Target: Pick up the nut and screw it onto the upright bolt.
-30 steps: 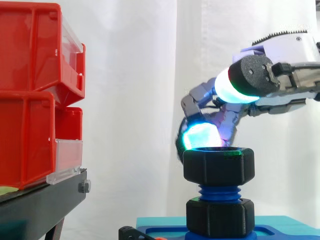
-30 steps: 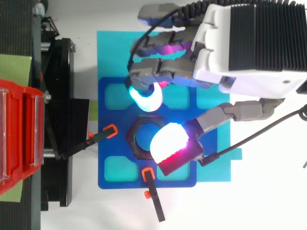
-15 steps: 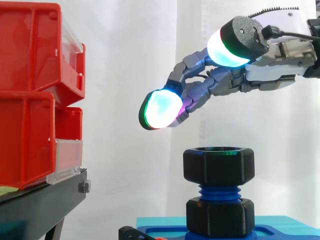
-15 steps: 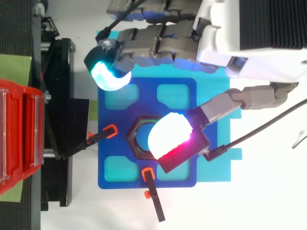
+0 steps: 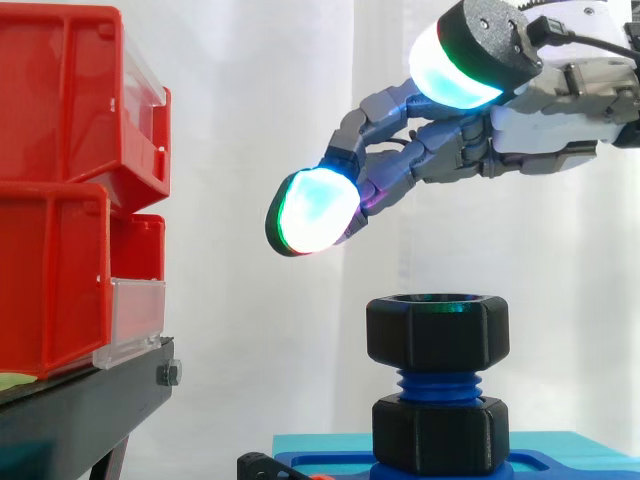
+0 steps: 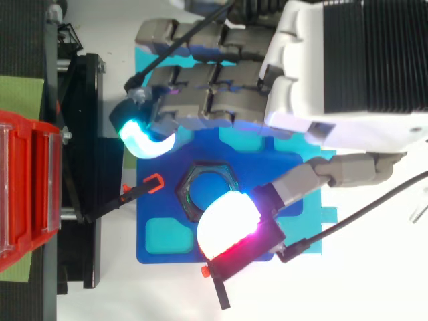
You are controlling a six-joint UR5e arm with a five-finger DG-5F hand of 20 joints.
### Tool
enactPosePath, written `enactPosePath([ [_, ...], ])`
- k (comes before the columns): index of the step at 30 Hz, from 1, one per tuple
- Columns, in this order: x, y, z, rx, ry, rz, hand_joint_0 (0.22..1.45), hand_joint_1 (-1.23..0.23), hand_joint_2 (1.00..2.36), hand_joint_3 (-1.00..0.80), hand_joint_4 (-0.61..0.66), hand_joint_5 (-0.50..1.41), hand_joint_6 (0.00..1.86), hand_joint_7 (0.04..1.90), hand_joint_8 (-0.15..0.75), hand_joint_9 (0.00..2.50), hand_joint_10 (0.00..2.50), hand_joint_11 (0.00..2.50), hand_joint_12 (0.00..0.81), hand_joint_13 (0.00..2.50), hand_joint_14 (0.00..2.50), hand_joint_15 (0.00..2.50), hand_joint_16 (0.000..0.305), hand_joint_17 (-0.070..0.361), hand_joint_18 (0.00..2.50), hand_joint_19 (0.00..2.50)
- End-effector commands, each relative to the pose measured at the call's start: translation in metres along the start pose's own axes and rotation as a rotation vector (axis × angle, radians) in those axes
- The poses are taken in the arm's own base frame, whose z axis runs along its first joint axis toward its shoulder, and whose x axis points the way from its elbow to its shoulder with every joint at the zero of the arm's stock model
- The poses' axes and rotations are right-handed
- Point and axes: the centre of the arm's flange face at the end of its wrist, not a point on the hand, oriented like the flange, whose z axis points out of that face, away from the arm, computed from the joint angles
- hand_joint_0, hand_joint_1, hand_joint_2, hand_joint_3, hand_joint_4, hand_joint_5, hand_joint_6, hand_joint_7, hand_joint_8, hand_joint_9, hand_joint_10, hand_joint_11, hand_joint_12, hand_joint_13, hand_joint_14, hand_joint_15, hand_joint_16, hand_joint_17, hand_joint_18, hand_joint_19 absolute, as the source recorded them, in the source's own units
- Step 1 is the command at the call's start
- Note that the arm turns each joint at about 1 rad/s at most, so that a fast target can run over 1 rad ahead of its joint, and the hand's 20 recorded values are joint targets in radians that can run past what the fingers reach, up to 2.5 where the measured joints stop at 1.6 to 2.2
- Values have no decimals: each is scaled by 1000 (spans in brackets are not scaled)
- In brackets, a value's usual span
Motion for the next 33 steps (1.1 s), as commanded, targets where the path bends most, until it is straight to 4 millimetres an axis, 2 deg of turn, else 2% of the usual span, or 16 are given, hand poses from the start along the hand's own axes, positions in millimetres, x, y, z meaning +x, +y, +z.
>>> enactPosePath([
  [1,18,1,-3,6,26,5,465,-72,1000,-500,151,-137,501,644,204,310,0,0,326,42,0,0,46,104,0,0],
  [5,28,1,-4,3,29,12,472,-75,1000,-500,154,-121,502,659,194,338,0,0,318,59,0,0,45,102,0,0],
  [11,27,2,-4,1,28,17,482,-93,1000,-500,177,-99,502,726,206,404,0,0,311,122,0,0,42,95,0,0],
  [21,28,-2,-5,7,37,18,500,-164,1000,-500,278,-43,504,953,257,588,0,0,292,274,0,0,37,84,0,0],
  [33,24,-10,-7,19,33,17,521,-252,1000,-500,183,18,504,1190,269,798,0,0,264,416,0,0,31,69,11,0],
])
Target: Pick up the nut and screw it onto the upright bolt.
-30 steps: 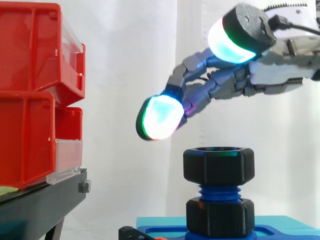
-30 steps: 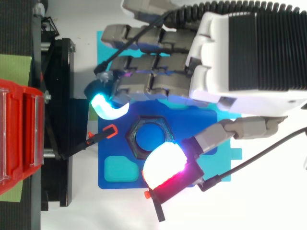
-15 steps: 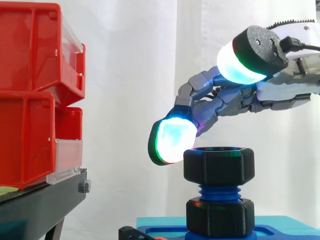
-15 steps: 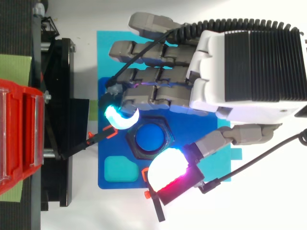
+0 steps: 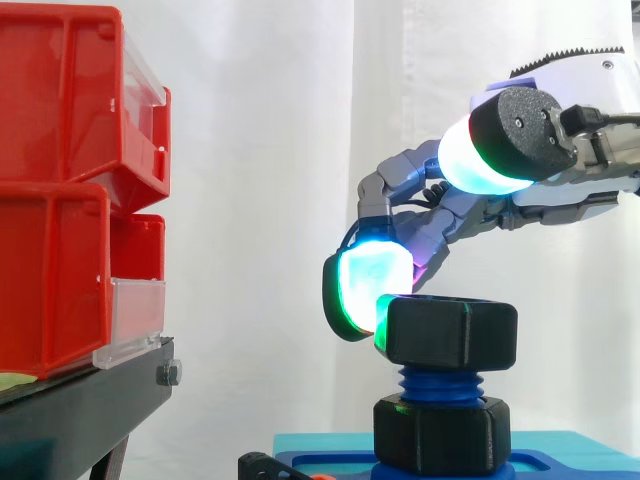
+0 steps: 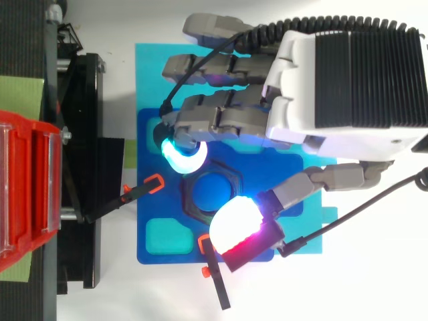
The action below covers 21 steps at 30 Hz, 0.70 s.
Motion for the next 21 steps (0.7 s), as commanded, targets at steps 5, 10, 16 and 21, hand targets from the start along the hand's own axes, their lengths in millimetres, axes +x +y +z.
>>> enactPosePath([
  [5,-4,-9,-1,10,-5,-1,529,-278,1000,-500,155,44,502,1268,268,913,0,0,253,483,0,0,27,61,83,0],
  [10,-5,-19,-3,24,-7,0,537,-309,1000,-500,158,76,502,1317,256,1098,0,0,223,615,0,0,21,48,243,0],
  [16,-10,-26,-4,30,-17,2,541,-337,1000,-500,115,96,501,1359,239,1313,0,0,179,803,0,0,15,33,475,0],
  [21,-12,-29,-4,31,-19,2,543,-362,1000,-500,85,104,515,1371,207,1534,0,0,134,975,0,0,8,19,652,0],
])
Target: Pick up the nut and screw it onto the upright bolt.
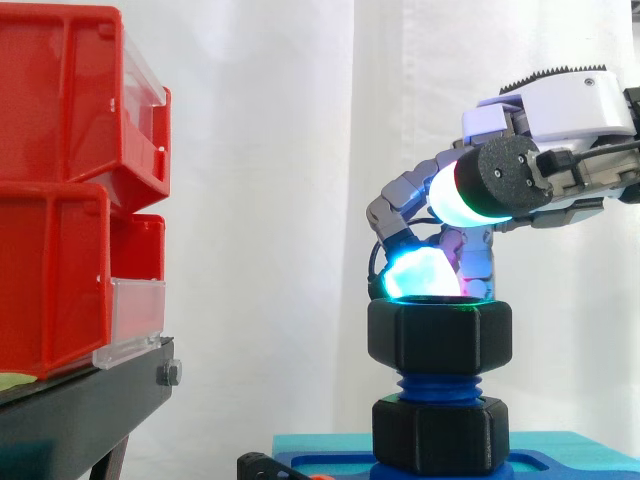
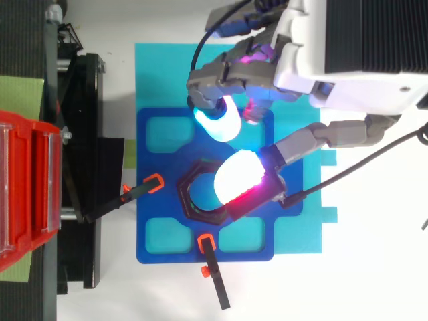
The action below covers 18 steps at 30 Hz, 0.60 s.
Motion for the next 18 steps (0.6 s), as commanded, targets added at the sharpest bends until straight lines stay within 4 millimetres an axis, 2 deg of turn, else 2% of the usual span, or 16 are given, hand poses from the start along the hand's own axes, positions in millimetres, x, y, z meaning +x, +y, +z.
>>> enactPosePath([
  [1,-1,-3,0,0,-1,0,542,-358,1000,-500,81,102,512,1387,214,1549,0,0,133,975,0,0,8,19,658,0],
  [3,-1,-3,-1,-6,1,1,533,-318,1000,-500,119,62,503,1285,251,1453,0,0,165,893,0,0,12,27,525,0],
  [4,-2,-4,-1,-6,1,1,522,-289,1000,-500,198,21,504,1161,276,1359,0,0,183,811,0,0,14,33,457,0],
  [6,-2,-6,-1,-6,1,1,509,-255,1000,-500,272,-26,505,1000,273,1216,0,0,213,704,0,0,19,42,357,0],
  [7,-8,-5,0,-10,-7,1,495,-233,1000,-500,286,-69,504,881,264,1067,0,0,240,572,0,0,24,53,231,0],
  [8,-10,-5,1,-10,-10,2,492,-228,1000,-500,272,-80,503,844,257,1004,0,0,249,532,0,0,25,56,184,0],
  [9,-18,-3,3,-15,-24,3,482,-201,1000,-500,248,-110,503,757,241,812,0,0,269,386,0,0,28,64,0,0],
  [10,-20,-2,3,-18,-27,1,470,-144,1000,-500,208,-149,502,664,219,556,0,0,314,110,0,0,39,88,0,0],
  [11,-24,-1,4,-23,-33,0,468,-138,1000,-500,201,-154,502,656,214,512,0,0,318,65,0,0,40,90,0,0],
  [12,-25,0,5,-30,-32,-5,461,-90,1000,-500,177,-177,501,633,201,315,0,0,330,0,0,0,43,97,0,0],
  [13,-26,0,4,-31,-32,-6,456,-67,1000,-500,158,-190,501,613,193,244,0,0,332,0,0,0,44,100,0,0],
  [18,-20,7,5,-35,-24,-18,445,0,1000,-500,128,-203,501,584,165,91,0,0,334,0,0,0,48,108,0,0],
])
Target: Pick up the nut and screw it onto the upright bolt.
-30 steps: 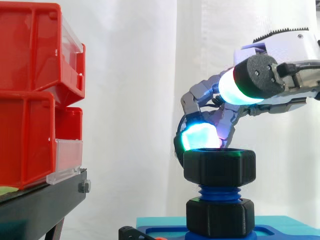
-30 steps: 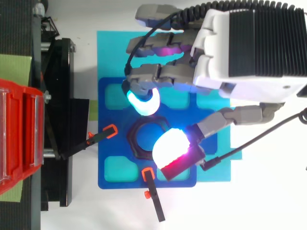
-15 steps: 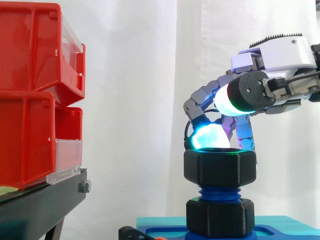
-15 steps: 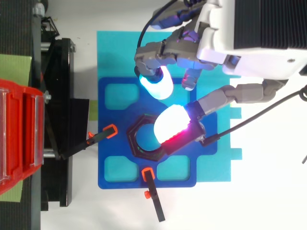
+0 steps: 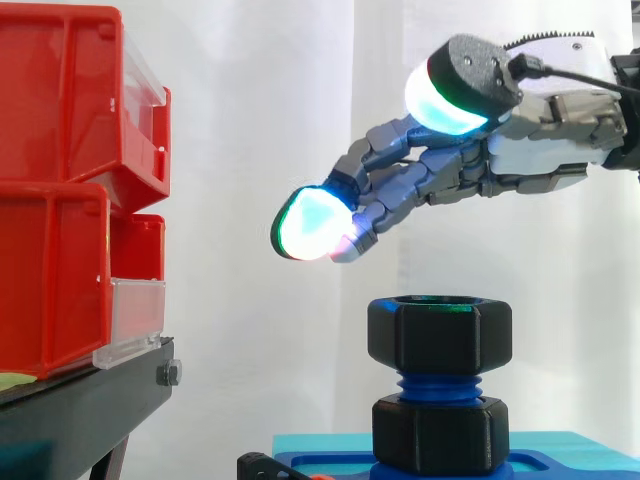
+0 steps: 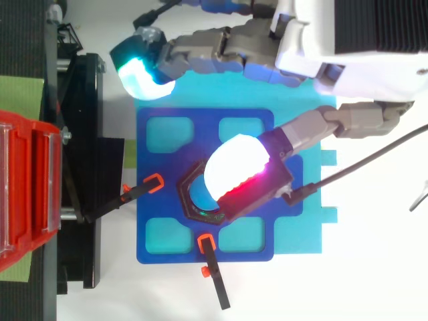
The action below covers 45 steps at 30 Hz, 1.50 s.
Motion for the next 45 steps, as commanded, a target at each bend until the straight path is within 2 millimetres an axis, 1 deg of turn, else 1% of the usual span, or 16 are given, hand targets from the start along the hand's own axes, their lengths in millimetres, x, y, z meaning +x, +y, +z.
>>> enactPosePath([
  [1,3,4,0,-3,6,-5,444,12,1000,-500,119,-204,501,581,161,75,0,0,335,0,0,0,48,109,0,0],
  [2,3,5,0,-4,7,-5,443,18,1000,-500,117,-204,501,582,159,70,0,0,335,0,0,0,49,110,0,0],
  [5,11,18,-1,-13,42,5,446,67,1000,-500,99,-199,501,598,143,0,0,0,329,0,0,0,49,111,0,0],
  [6,11,18,-1,-13,42,5,446,72,1000,-500,95,-198,501,598,140,0,0,0,327,0,0,0,50,112,0,0],
  [9,23,36,-2,1,83,42,447,77,1000,-500,70,-204,501,592,135,0,0,0,326,0,0,0,50,113,0,0],
  [11,25,39,-3,15,91,61,448,77,1000,-500,50,-210,501,588,132,0,0,0,326,0,0,0,51,114,0,0],
  [12,26,44,-4,25,99,85,449,78,1000,-500,46,-212,501,587,131,0,0,0,325,0,0,0,51,114,0,0],
  [17,35,53,-7,64,124,167,450,71,1000,-500,47,-215,501,588,130,0,0,0,328,0,0,0,52,116,0,0],
  [23,38,56,-10,111,136,184,453,55,1000,-500,54,-211,501,594,140,0,0,0,329,0,0,0,52,116,0,0],
  [29,37,56,-10,108,133,182,458,43,1000,-500,80,-196,501,647,151,0,0,0,335,0,0,0,52,117,0,0],
  [32,37,56,-9,107,131,184,461,35,1000,-500,115,-180,502,696,167,0,0,0,333,0,0,0,50,112,0,0],
  [34,38,57,-9,106,132,182,465,-7,1000,-500,167,-156,502,772,191,84,0,0,335,0,0,0,49,109,0,0],
  [35,38,56,-9,108,134,182,465,-9,1000,-500,168,-155,502,779,194,88,0,0,335,0,0,0,48,108,0,0],
  [37,37,56,-10,108,133,182,471,-38,1000,-500,208,-134,503,884,218,164,0,0,333,0,0,0,45,100,0,0],
  [41,37,57,-10,106,133,182,477,-60,1000,-500,234,-120,504,953,231,208,0,0,328,0,0,0,42,95,0,0],
  [45,36,51,-10,113,134,180,482,-100,1000,-500,244,-102,504,1017,244,290,0,0,325,56,0,0,41,92,0,0],
])
